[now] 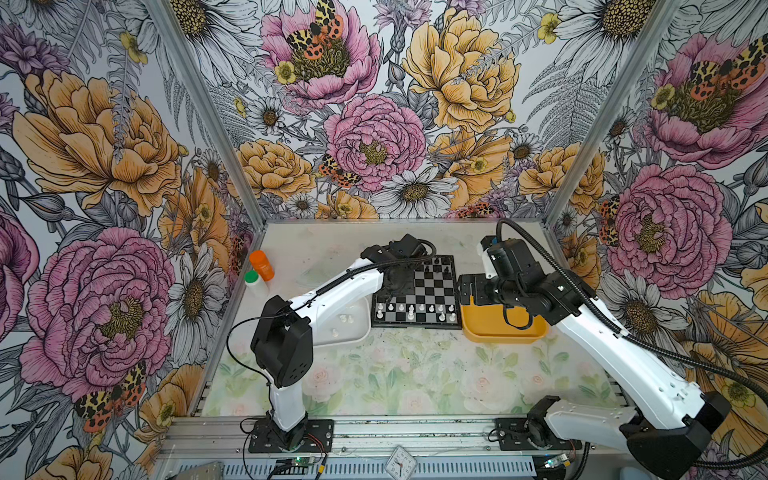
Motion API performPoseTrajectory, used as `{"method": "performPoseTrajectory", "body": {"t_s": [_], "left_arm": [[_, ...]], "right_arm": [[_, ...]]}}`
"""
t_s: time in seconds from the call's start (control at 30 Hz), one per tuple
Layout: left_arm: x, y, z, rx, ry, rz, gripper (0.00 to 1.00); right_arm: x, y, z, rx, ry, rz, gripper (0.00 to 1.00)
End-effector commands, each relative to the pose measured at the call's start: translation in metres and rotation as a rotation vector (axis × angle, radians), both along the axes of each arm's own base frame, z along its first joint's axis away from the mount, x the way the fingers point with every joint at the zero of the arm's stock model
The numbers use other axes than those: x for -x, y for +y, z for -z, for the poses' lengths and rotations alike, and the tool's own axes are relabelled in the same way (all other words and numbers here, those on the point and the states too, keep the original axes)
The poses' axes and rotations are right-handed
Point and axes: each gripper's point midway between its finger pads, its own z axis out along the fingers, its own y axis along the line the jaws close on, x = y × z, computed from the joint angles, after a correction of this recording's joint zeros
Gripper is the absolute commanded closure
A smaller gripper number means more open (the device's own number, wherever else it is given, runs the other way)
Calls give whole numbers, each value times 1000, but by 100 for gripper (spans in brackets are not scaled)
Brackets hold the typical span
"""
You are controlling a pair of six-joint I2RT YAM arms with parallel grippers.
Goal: Set up the chess pieces on the board
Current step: 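Lower the white piece onto a near-rank square and open the left gripper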
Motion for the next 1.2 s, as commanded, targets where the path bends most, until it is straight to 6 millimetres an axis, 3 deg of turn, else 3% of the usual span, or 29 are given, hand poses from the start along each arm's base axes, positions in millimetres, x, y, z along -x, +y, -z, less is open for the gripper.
{"method": "performPoseTrajectory", "body": {"t_s": [0.0,0.37,0.8,1.17], "left_arm": [[3,-16,-2,-6,-22,2,90],[23,-59,34,-84,-9,70,90],[31,-69,63,-185,-12,100,91],[31,-64,76,-225,-5,96,92]], "right_arm": [[15,-18,3,20,10,52,0],[46,-42,1,31,6,61,0],[55,-54,-3,64,2,57,0],[55,-58,-3,73,6,58,0]]}}
